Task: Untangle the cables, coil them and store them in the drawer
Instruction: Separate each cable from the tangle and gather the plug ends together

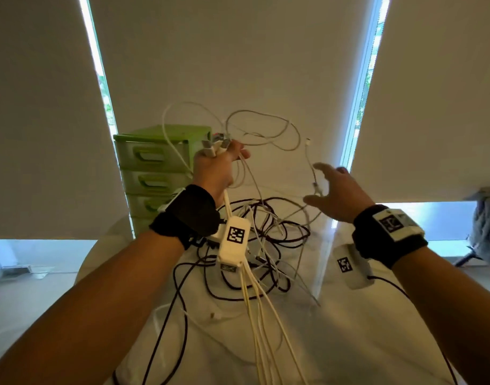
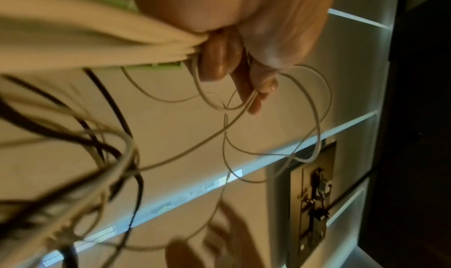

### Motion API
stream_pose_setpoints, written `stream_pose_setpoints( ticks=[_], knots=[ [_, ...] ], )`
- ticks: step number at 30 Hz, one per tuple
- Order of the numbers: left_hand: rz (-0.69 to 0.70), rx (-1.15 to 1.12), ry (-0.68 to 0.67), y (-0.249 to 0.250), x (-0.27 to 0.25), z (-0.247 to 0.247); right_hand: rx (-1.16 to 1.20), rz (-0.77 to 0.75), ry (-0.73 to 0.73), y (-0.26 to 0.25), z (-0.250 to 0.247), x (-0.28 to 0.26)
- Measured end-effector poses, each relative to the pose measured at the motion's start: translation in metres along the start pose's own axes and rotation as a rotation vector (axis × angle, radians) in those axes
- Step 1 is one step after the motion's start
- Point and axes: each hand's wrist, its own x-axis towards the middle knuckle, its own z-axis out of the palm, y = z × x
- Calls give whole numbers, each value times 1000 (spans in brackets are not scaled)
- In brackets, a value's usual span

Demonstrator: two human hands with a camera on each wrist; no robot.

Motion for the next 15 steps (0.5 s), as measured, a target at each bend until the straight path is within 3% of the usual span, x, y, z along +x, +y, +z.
stream_pose_setpoints(
  ticks=[3,5,8,11,15],
  knots=[
    [29,-39,-87,6,-6,10,-42,-311,93,-43,11,-20],
    [48,-46,-124,12,-10,14,-99,-396,28,-59,18,-25],
    [88,-8,-160,20,-12,13,8,-398,-193,-65,19,-20],
    [115,124,-205,17,-11,4,56,-396,-173,-64,10,-14],
    [93,358,-293,2,-13,-7,-229,-335,-245,-60,-13,-12]
  ],
)
